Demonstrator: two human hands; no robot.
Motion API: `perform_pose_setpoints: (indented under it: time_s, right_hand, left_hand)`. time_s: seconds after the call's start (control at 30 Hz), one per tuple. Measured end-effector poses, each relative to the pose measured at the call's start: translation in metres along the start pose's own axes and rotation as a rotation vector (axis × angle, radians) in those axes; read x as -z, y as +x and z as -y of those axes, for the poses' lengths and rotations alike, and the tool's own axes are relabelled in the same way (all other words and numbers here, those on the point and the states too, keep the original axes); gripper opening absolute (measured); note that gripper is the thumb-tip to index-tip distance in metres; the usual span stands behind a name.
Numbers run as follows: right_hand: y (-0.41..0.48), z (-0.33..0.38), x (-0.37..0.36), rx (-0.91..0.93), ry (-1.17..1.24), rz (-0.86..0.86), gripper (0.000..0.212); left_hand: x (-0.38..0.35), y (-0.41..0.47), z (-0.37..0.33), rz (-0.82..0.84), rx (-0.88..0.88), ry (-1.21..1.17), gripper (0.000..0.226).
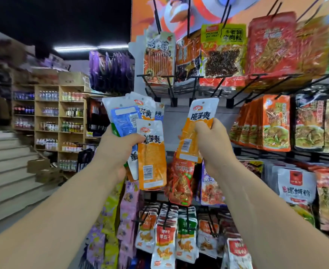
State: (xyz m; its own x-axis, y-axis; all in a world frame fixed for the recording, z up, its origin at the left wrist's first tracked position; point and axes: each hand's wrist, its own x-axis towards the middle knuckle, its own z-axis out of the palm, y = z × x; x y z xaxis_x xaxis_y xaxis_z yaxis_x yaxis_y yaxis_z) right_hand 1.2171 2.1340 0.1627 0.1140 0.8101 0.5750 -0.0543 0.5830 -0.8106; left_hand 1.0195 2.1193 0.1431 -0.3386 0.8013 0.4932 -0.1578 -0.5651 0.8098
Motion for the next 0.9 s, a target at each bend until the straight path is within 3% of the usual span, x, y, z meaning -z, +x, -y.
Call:
perform_pose_setpoints:
  time_s: [0.23,0.37,0.53,0.77,0.9]
  right_hand:
    - [0.038,0.025,-0.026,-0.034,-0.220,0.008,0.010]
    - [0.050,0.030,-0.041,-0.004,-0.305,0.000,0.052]
    - [0.075,0.026,-0.053,0.017,-0.457,-0.126,0.076]
    - [0.104,0.011,-0.060,0.102,-0.507,-0.178,0.035]
    - [0.116,0.003,-0.064,0.137,-0.445,-0.178,0.038]
  left_hand:
    - [0.011,0.016,-0.009,-0.001,-0.009,-0.051,0.042]
    - [0.016,0.022,-0.010,0.019,0.003,-0.080,0.041]
    - [0.023,0.032,-0.005,0.055,0.005,-0.069,0.043]
    - [0.027,0.053,0.006,0.073,0.022,-0.067,0.044]
    - [0.026,0.061,0.014,0.081,0.039,-0.060,0.045]
